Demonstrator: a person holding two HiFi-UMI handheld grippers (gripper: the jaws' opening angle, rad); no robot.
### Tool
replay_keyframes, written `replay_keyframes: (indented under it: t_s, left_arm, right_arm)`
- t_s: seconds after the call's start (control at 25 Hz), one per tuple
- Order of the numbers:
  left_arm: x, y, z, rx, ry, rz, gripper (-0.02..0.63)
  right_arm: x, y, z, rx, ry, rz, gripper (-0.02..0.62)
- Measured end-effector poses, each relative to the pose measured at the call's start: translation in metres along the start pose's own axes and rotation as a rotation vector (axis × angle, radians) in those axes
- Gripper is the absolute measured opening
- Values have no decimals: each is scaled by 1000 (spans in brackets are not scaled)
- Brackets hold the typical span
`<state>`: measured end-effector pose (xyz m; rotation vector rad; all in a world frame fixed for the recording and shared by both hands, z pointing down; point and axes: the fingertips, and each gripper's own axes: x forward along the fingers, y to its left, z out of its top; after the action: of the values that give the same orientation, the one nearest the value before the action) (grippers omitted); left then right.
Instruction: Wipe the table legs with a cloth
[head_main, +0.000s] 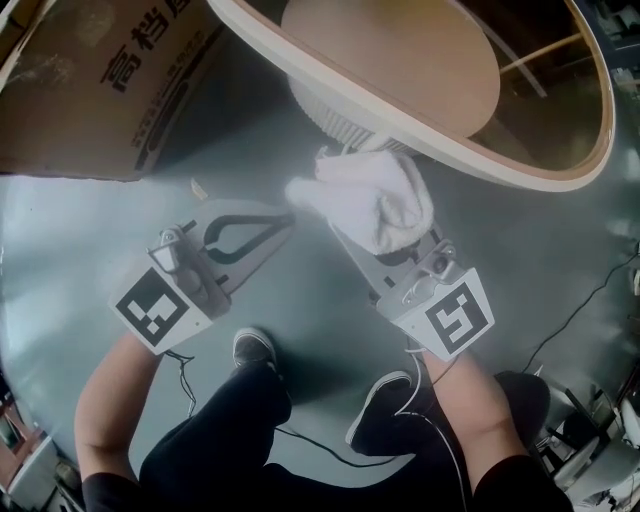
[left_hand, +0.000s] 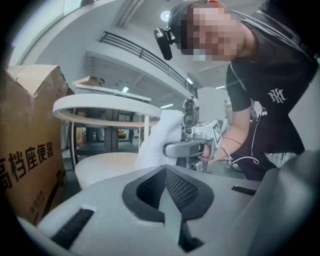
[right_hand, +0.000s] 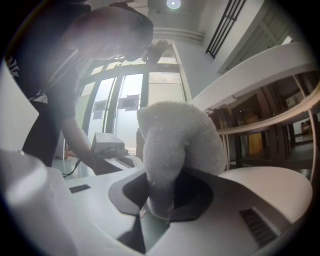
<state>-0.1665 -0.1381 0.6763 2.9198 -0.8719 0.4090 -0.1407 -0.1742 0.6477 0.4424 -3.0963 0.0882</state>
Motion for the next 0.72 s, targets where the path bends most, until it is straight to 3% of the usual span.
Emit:
replay_keyframes:
  t_s: [0.2, 0.32, 0.6, 0.72]
  left_arm:
    - [-8, 15, 13, -5, -52, 108, 5]
    - [-12, 27, 30, -34, -132, 161, 5]
    - [-14, 31, 42, 39, -171, 170, 5]
    - [-10, 39, 39, 11, -187, 188, 5]
  right_arm:
    - [3, 4, 18, -29, -58, 3, 80]
    - [6, 6, 34, -62, -94, 9, 80]
    - [7, -3, 54, -56, -150, -11, 80]
    - [7, -17, 58, -7, -166, -44, 80]
